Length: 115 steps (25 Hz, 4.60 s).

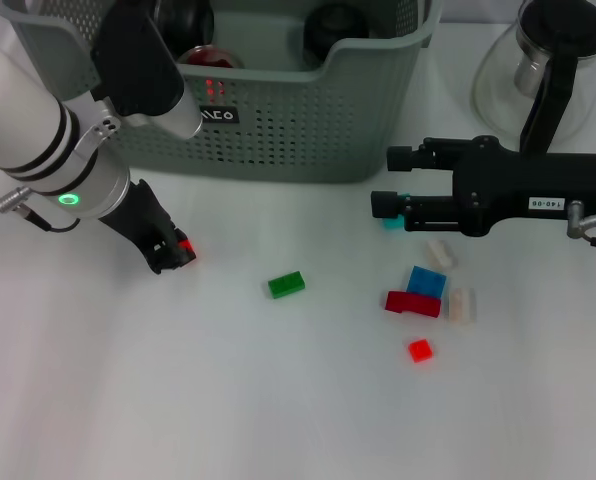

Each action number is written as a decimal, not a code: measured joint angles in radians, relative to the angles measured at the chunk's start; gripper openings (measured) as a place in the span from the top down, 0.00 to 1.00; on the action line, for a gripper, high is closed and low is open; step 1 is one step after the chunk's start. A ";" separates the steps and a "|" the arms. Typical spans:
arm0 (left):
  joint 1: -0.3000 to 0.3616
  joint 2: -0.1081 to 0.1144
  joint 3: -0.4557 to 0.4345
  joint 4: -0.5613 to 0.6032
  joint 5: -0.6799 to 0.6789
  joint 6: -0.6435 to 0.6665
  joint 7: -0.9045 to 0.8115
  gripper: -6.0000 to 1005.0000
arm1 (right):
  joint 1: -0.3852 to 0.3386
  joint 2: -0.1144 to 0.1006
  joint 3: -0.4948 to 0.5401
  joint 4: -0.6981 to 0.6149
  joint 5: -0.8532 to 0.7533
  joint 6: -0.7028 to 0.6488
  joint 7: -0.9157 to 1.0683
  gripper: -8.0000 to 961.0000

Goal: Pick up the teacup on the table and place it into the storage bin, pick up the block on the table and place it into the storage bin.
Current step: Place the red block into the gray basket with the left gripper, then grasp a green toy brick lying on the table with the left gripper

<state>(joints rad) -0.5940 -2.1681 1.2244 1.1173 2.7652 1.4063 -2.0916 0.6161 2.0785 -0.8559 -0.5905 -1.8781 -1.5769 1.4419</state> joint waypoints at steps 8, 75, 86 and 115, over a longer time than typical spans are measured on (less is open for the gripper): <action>-0.001 0.001 -0.065 0.026 -0.040 0.069 0.003 0.82 | -0.003 0.000 0.000 0.000 0.001 -0.004 0.000 0.21; 0.094 0.196 -0.519 -0.237 -1.166 0.380 0.293 0.27 | -0.009 0.004 -0.002 -0.003 0.003 -0.002 -0.001 0.21; 0.135 0.084 -0.389 0.098 -0.559 0.506 0.324 0.31 | 0.000 -0.006 -0.001 -0.003 0.000 0.024 0.024 0.21; 0.185 -0.007 0.416 0.342 -0.204 0.002 -0.210 0.34 | -0.015 -0.009 -0.003 -0.005 -0.003 0.026 0.027 0.21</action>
<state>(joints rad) -0.4087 -2.1751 1.6401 1.4591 2.5610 1.4088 -2.3015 0.6009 2.0698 -0.8586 -0.5952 -1.8807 -1.5507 1.4685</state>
